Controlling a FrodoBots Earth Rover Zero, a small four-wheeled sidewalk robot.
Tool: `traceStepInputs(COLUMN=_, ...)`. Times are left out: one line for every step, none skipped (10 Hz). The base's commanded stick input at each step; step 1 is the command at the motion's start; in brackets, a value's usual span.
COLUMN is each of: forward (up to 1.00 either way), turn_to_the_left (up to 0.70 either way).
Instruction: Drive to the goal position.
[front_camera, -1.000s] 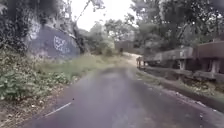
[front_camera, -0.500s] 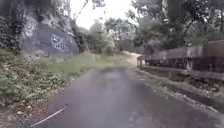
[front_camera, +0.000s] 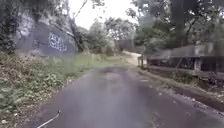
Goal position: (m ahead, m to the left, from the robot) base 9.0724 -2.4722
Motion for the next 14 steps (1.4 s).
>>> traceStepInputs(forward=0.45, turn_to_the_left=0.02)
traceStepInputs(forward=0.45, turn_to_the_left=0.02)
traceStepInputs(forward=0.45, turn_to_the_left=0.02)
traceStepInputs(forward=0.45, turn_to_the_left=0.02)
traceStepInputs(forward=0.45, turn_to_the_left=0.02)
traceStepInputs(forward=0.45, turn_to_the_left=0.02)
traceStepInputs(forward=0.45, turn_to_the_left=0.02)
traceStepInputs(forward=0.45, turn_to_the_left=0.02)
traceStepInputs(forward=0.45, turn_to_the_left=0.02)
traceStepInputs(forward=0.45, turn_to_the_left=0.02)
traceStepInputs(forward=0.45, turn_to_the_left=0.02)
traceStepInputs(forward=0.45, turn_to_the_left=0.02)
traceStepInputs(forward=0.45, turn_to_the_left=0.02)
traceStepInputs(forward=0.45, turn_to_the_left=0.02)
